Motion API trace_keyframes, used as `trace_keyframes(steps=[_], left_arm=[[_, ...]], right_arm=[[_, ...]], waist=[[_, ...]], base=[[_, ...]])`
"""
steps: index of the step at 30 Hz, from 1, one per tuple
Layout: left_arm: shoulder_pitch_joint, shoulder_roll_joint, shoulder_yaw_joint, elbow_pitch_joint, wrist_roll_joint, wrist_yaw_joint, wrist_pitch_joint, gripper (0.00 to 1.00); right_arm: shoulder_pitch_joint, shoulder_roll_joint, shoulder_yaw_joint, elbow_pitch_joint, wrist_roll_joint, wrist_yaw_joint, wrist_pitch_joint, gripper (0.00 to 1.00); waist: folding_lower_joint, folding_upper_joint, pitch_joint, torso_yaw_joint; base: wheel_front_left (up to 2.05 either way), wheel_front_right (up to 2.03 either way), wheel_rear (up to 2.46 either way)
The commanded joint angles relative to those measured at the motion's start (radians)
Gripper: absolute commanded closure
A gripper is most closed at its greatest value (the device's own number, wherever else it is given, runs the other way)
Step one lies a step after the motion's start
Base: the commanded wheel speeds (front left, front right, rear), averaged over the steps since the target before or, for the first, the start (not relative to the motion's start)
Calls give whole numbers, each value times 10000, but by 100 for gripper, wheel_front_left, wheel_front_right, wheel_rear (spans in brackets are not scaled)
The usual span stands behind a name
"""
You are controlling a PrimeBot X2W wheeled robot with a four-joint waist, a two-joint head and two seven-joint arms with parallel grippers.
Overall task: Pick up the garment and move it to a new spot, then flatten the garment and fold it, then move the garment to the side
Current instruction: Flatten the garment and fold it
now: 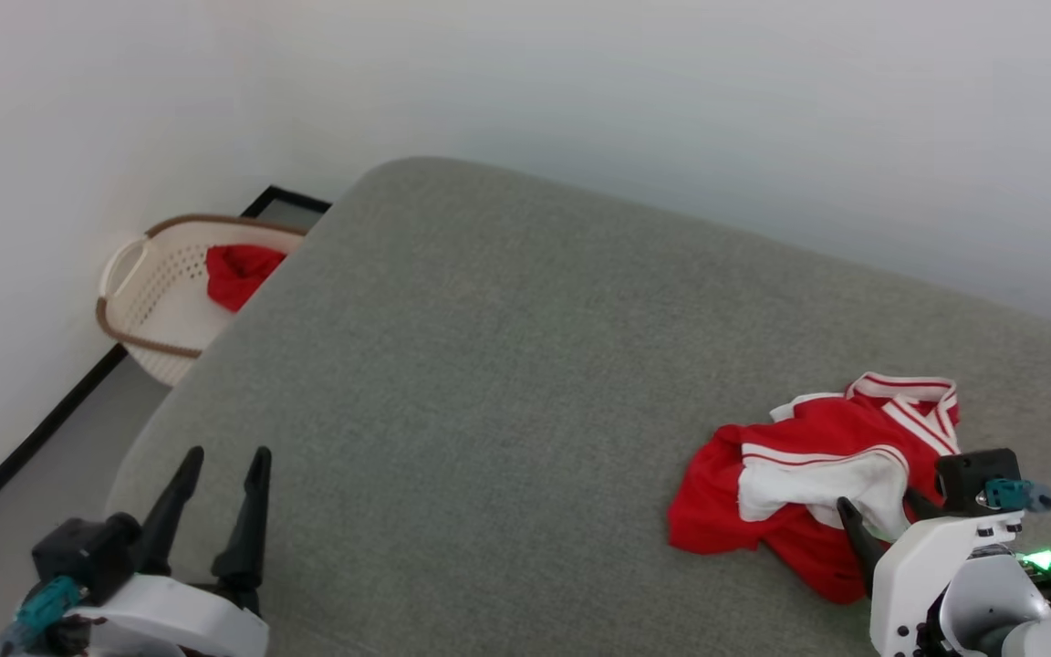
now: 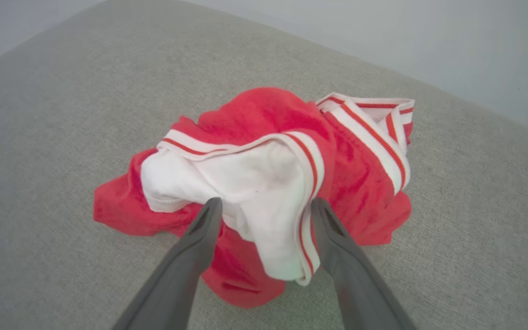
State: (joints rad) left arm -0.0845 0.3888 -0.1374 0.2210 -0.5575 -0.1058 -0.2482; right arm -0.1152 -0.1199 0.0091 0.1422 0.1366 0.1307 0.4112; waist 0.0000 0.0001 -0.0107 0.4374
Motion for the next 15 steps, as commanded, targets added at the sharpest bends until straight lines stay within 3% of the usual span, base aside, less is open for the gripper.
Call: trace_keyframes(steps=[1,6,7,8,15], left_arm=[[-109,-40,-9,35,-48,-45,-63,0],[-276,-227,-30,170,-62,-90,-119,0],[-321,-255,-20,204,-66,-101,-133,0],[-369,-284,-19,228,-67,-106,-142,0],[-362,-392,152,367,-41,-168,-169,0]], right_arm=[[-129,14,-70,-22,-148,1,134,0],[-311,120,-337,-48,-499,1,850,2],[-363,135,-364,-34,-545,1,946,71],[-424,140,-378,-38,-638,2,1029,100],[-773,82,-388,-194,-670,1,1525,100]], waist=[[0,-1,225,161],[0,-1,476,233],[0,-1,521,235],[0,-1,570,236],[0,-1,728,66]], base=[[0,0,0],[0,0,0],[0,0,0],[0,0,0],[0,0,0]])
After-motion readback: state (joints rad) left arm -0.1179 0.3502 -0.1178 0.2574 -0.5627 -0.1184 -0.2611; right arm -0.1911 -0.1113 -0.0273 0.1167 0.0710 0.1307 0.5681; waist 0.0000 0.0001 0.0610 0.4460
